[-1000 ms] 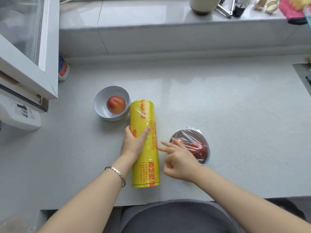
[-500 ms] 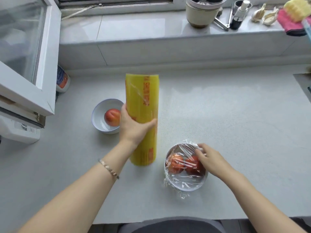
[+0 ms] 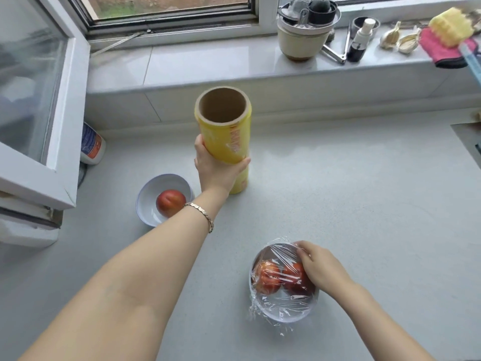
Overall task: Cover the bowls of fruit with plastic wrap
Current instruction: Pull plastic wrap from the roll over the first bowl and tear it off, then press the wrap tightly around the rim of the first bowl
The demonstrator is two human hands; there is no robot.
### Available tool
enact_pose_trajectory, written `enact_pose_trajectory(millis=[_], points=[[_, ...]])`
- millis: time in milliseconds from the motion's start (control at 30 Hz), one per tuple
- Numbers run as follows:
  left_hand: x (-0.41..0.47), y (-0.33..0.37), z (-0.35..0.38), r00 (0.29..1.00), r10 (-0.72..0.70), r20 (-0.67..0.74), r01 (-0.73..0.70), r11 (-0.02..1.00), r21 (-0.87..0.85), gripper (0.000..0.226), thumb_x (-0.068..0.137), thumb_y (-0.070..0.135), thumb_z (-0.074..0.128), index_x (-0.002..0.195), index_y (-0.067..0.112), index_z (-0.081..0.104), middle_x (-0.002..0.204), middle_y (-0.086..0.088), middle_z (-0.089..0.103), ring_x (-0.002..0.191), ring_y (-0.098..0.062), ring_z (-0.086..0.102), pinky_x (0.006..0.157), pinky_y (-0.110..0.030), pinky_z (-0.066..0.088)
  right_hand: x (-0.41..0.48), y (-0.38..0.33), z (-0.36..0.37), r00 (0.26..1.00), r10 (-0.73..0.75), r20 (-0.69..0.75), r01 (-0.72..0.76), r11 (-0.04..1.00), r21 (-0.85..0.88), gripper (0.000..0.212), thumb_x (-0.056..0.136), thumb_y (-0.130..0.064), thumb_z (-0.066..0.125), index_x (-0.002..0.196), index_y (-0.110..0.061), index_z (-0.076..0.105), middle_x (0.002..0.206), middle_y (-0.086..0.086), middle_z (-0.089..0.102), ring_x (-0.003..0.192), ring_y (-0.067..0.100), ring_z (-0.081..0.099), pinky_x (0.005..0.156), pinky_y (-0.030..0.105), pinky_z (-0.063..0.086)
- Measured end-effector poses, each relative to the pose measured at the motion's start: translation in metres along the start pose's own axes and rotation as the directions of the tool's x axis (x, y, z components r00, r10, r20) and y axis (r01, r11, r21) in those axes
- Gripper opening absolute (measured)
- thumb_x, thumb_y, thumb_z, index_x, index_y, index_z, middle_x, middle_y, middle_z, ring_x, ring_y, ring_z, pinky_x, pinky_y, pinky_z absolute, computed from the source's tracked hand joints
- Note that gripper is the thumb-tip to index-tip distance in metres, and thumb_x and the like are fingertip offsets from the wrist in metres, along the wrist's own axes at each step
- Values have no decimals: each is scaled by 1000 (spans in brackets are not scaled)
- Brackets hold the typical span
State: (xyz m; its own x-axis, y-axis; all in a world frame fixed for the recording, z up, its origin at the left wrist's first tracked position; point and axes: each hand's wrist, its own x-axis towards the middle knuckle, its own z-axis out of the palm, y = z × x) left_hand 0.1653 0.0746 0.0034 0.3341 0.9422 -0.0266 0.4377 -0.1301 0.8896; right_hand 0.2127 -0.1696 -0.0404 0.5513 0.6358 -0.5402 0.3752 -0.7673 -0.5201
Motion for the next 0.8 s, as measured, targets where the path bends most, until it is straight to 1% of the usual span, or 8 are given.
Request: enact_pose_trajectory(millis=[167,267,400,467,567,667,733,800], points=[[1,-13,-13,994,-19,108,20,1000,-11,116,54,30,87,141,17,12,142,-5,35,131,-22,36,109,-45,34,-3,-3,6,998,17,-53,-18,1000,-11,29,97,-27,35,115,-24,58,114,2,66,108,24,57,85,32,42],[-30,-23,-21,966,-130,222,100,985,140,105,70,27,79,146,9,9,151,-12,18,138,-25,27,113,-41,27,-8,-4,11,996,60,-72,-56,997,56,28,97,-28,36,111,-22,60,109,2,66,104,24,58,84,33,42],[-101,-51,-38,778,-360,515,224,925,308,64,87,37,60,138,8,35,139,-11,45,124,-22,46,103,-33,36,-18,-5,24,984,142,-110,-118,972,203,26,96,-24,38,106,-15,61,105,7,67,99,25,59,83,33,42],[-131,-64,-48,722,-401,563,210,903,375,53,88,41,57,131,12,45,130,-6,54,116,-20,52,99,-31,39,-26,-6,32,980,177,-88,-143,943,302,24,94,-20,40,106,-12,60,100,7,67,91,24,61,83,34,46],[-153,-76,-61,761,-319,565,102,919,382,35,85,36,62,114,17,58,114,-1,63,103,-17,58,91,-30,44,-39,-8,38,961,264,80,-268,822,503,23,89,-16,47,110,-10,51,94,10,66,82,24,65,81,40,54],[-151,-80,-67,844,-273,461,81,916,393,21,86,25,62,105,15,63,106,-1,65,96,-16,59,84,-24,42,-50,-12,35,918,319,235,-395,794,462,42,85,-16,51,124,-10,36,102,13,63,80,18,61,75,31,49],[-144,-77,-69,870,-258,420,99,926,364,6,86,20,63,89,15,65,89,1,65,84,-14,57,73,-20,38,-50,-16,29,949,272,157,-308,905,293,51,86,-24,53,131,-13,30,118,12,59,92,19,59,76,28,44],[-139,-72,-70,884,-238,402,112,944,312,10,85,16,63,75,18,61,74,4,61,74,-13,54,67,-21,36,-45,-25,21,995,105,4,-103,975,199,48,87,-28,54,131,-20,37,128,7,51,114,19,52,88,25,38]])
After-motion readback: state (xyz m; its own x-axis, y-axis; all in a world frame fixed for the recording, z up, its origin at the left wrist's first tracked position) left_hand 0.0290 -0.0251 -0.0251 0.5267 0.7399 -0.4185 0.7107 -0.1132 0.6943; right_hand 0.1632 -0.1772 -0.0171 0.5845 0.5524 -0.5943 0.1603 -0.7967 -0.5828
